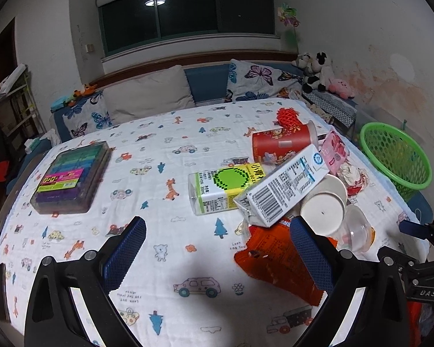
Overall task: Collect trash
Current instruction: 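Reach the right tool to the orange peel while the left tool approaches the white milk carton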
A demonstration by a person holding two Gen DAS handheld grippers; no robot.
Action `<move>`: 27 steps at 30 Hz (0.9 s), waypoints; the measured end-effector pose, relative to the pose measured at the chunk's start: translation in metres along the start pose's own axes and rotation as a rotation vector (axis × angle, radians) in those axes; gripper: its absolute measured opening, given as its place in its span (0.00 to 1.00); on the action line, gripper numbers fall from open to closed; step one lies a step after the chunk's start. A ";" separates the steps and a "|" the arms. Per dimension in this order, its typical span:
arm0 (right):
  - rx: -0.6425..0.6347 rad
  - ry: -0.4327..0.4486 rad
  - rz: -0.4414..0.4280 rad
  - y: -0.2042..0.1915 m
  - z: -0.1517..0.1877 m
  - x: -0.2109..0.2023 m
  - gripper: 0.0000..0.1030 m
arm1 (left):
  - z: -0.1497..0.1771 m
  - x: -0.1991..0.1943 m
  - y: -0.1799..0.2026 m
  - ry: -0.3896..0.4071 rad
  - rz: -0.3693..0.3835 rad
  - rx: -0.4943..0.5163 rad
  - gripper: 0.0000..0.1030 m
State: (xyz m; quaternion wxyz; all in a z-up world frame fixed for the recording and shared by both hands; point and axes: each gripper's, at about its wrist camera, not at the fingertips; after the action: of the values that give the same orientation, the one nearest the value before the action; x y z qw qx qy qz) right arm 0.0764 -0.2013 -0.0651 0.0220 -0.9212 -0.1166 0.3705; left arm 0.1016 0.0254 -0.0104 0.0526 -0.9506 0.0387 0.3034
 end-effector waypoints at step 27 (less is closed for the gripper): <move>-0.004 -0.070 -0.074 0.020 0.000 0.039 0.22 | -0.004 0.018 0.027 -0.019 0.125 0.182 0.93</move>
State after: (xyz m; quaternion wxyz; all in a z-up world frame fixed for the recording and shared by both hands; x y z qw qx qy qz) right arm 0.1077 -0.2112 -0.0944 0.0300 -0.9028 -0.1519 0.4011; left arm 0.1159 -0.0025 -0.0193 0.1201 -0.9347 0.1251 0.3103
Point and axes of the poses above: each gripper's, at about its wrist camera, not at the fingertips, and x roughly the way its jaws point, y to its right, z to its underside, and after that the axes turned 4 degrees about y, right-handed
